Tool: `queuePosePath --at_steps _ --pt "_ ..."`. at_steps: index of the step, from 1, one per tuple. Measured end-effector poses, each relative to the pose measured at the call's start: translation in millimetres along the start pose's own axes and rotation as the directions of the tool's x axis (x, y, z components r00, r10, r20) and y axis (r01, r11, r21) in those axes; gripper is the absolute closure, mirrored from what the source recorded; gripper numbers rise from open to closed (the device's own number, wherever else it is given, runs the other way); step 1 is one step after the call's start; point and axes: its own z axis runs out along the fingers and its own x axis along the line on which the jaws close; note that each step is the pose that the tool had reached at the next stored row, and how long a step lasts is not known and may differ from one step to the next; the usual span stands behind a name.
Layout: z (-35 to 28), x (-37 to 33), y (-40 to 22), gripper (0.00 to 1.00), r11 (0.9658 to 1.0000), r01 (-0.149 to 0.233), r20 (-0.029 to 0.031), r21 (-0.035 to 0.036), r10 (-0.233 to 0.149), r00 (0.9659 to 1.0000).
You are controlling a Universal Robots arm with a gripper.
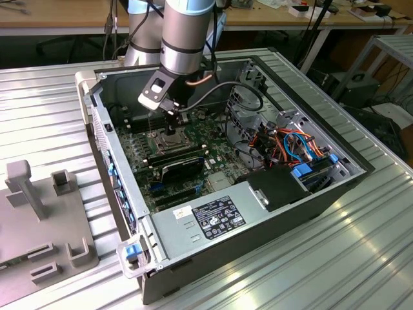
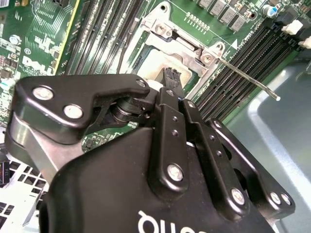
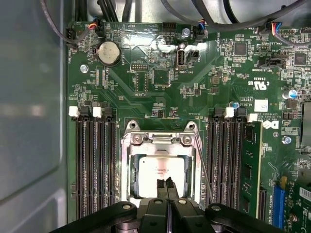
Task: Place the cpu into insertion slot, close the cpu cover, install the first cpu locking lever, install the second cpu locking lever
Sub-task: 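Install the first cpu locking lever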
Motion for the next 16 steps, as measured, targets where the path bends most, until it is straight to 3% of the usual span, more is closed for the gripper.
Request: queuePosePath --at_steps 3,6,11,16 --pt "-0.1 0.0 0.0 0.89 0.9991 0.042 0.0006 -0.0007 -0.042 0.9991" --pt "-0.1 0.0 0.6 0.89 0.9961 0.088 0.0005 -0.0017 -0.088 0.9961" --pt "-2.4 -0.1 1.0 0.89 0.9958 0.092 0.0003 -0.0017 -0.092 0.9958" --pt "-15.2 -0.3 0.9 0.89 0.9956 0.094 0.0002 -0.0012 -0.094 0.9956"
